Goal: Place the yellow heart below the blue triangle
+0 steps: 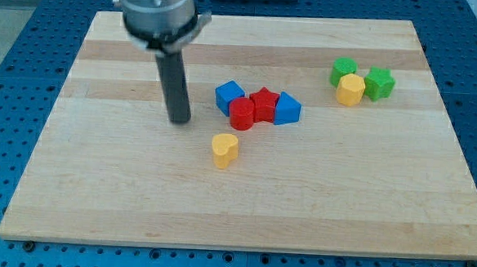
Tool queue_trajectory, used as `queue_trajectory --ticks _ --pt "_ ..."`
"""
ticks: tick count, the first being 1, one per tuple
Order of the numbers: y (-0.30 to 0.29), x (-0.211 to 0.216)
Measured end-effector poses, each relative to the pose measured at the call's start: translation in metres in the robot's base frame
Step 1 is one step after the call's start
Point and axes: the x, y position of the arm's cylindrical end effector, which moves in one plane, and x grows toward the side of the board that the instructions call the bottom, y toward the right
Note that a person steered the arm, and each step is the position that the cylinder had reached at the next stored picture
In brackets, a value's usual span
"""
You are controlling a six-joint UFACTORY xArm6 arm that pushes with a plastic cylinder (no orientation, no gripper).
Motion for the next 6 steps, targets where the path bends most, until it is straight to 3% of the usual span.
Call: queue_trajectory --ticks 1,3,6 --pt "0.003 0.021" --pt "0.072 0.041" --pt "0.109 0.021"
